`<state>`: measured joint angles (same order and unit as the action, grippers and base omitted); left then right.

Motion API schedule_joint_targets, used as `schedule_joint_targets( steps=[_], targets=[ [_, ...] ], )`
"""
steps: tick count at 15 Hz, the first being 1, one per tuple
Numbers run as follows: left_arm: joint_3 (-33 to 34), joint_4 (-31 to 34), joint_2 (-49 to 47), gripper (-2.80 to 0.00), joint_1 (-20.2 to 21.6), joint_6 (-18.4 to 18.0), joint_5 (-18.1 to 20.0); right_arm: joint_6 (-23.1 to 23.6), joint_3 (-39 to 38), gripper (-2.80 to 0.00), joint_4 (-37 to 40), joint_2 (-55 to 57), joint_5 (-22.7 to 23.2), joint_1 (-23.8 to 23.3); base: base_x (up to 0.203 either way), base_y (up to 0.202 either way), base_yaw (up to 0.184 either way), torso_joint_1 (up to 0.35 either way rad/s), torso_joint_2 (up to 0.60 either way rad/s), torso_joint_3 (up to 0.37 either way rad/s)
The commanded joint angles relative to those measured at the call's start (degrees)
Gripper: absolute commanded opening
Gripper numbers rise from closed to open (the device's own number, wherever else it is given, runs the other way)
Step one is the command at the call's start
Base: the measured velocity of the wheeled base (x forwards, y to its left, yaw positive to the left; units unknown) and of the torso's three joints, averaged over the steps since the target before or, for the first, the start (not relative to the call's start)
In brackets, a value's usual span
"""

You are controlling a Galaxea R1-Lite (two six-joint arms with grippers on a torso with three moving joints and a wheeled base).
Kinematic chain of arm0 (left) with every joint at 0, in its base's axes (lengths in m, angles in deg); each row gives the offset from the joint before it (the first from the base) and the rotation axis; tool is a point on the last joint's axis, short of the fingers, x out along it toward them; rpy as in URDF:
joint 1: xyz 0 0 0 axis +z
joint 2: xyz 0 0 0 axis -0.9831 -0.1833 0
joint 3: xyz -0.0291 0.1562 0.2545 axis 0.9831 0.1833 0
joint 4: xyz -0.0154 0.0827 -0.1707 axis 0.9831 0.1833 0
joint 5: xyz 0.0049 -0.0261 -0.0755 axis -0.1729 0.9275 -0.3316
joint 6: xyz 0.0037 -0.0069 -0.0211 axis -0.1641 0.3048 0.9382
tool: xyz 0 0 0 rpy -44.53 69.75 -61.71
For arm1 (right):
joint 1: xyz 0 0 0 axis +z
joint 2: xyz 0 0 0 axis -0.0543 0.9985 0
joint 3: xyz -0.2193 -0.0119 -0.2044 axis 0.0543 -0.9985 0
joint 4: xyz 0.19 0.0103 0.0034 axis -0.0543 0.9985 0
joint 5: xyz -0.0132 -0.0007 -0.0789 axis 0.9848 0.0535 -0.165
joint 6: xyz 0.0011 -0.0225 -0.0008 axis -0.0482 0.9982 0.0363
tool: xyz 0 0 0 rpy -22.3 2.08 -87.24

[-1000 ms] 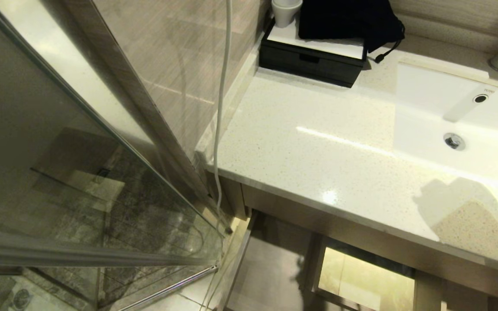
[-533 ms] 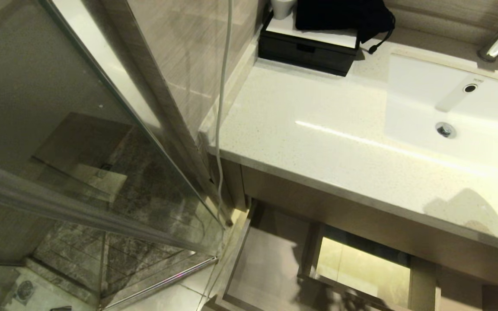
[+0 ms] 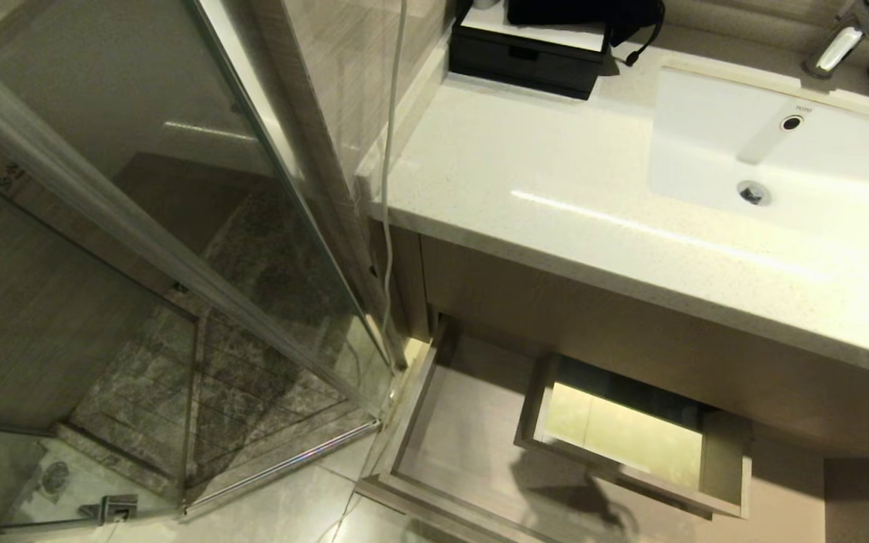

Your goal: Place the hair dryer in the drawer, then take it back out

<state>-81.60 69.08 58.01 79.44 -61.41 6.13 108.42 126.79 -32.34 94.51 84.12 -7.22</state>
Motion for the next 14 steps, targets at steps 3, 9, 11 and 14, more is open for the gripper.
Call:
schedule_joint_targets(
  steps=[3,9,11,14],
  targets=[
    [0.0,0.0,0.0,0.0,0.0,0.0,0.0,0.2,-3.7,-2.8,-1.4,-2.4,0.0,0.1,0.0,0.0,0.0,-0.285,0.05,-0.23],
    [0.0,0.0,0.0,0.0,0.0,0.0,0.0,0.2,-4.8,-2.8,0.1,-2.6,-0.1,0.1,0.0,0.0,0.0,-0.114,0.01,-0.106],
    [0.0,0.0,0.0,0.0,0.0,0.0,0.0,0.1,-5.1,-2.8,0.1,-2.5,-0.1,0.1,0.0,0.0,0.0,0.0,0.0,0.0],
    [0.0,0.1,0.0,0.0,0.0,0.0,0.0,0.1,-5.6,-2.8,-0.7,-2.9,0.0,0.1,0.0,0.0,0.0,0.0,0.0,0.0]
  ],
)
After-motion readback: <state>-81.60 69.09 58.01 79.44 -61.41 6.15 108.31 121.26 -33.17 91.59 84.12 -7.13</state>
